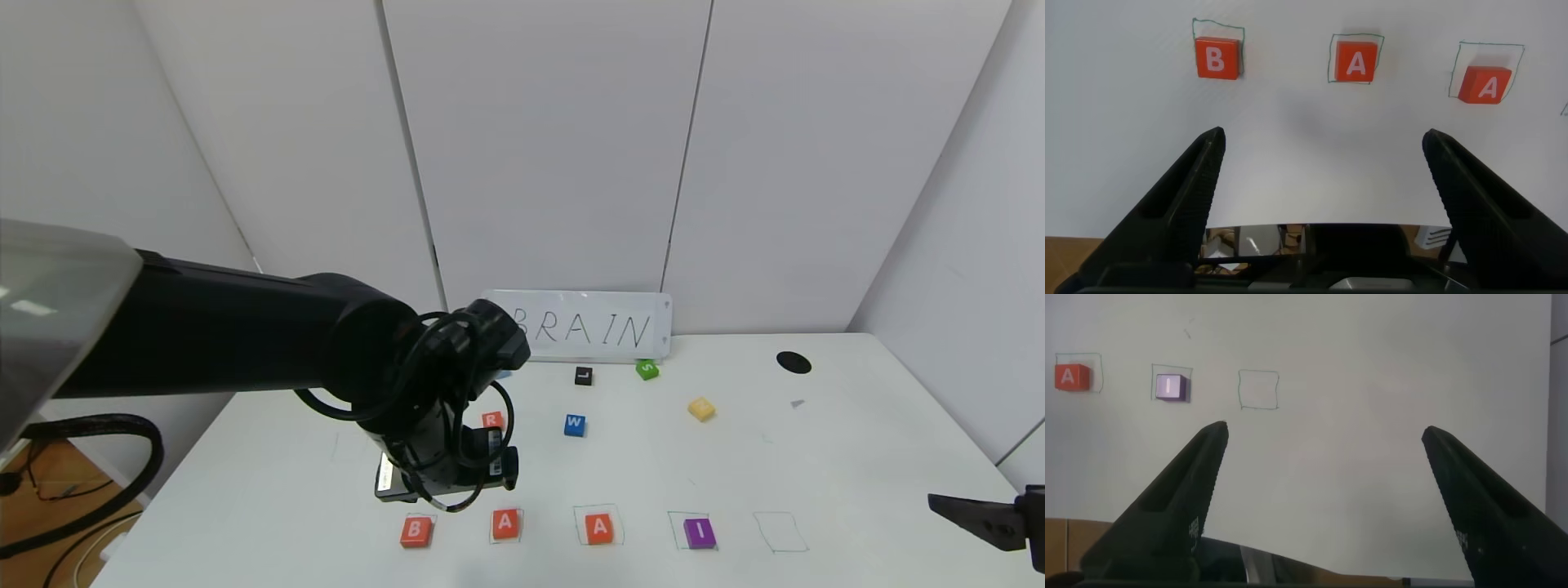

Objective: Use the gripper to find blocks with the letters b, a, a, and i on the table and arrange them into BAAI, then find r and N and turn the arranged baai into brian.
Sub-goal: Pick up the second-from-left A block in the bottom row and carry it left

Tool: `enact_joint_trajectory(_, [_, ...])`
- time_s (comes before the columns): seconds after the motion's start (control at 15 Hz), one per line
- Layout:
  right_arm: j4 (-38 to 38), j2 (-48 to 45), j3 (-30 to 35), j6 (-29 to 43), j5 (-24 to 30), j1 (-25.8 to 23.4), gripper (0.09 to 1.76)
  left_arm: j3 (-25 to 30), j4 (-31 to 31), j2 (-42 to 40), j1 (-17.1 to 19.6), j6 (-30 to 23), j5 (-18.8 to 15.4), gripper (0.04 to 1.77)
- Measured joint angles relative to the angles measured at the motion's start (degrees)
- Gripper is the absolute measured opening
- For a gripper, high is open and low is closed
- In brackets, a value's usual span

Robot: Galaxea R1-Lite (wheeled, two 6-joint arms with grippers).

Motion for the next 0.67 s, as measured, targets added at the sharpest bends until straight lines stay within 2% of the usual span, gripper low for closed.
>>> enact_joint_trajectory(0.13, [0.02,-0.38,0.02,0.00,-0.04,0.00,1.71,0.00,-1.52,2.50,-1.05,-0.62,0.20,1.72])
enact_joint_trajectory(0.27, [0.02,-0.88,0.10,0.00,-0.04,-0.26,1.71,0.26,-3.06,4.92,-2.65,-1.12,2.02,1.72])
enact_joint_trajectory(0.67, [-0.05,-1.29,0.24,-0.06,-0.02,-0.69,1.71,0.09,-5.74,9.73,-4.40,-4.73,2.55,1.72])
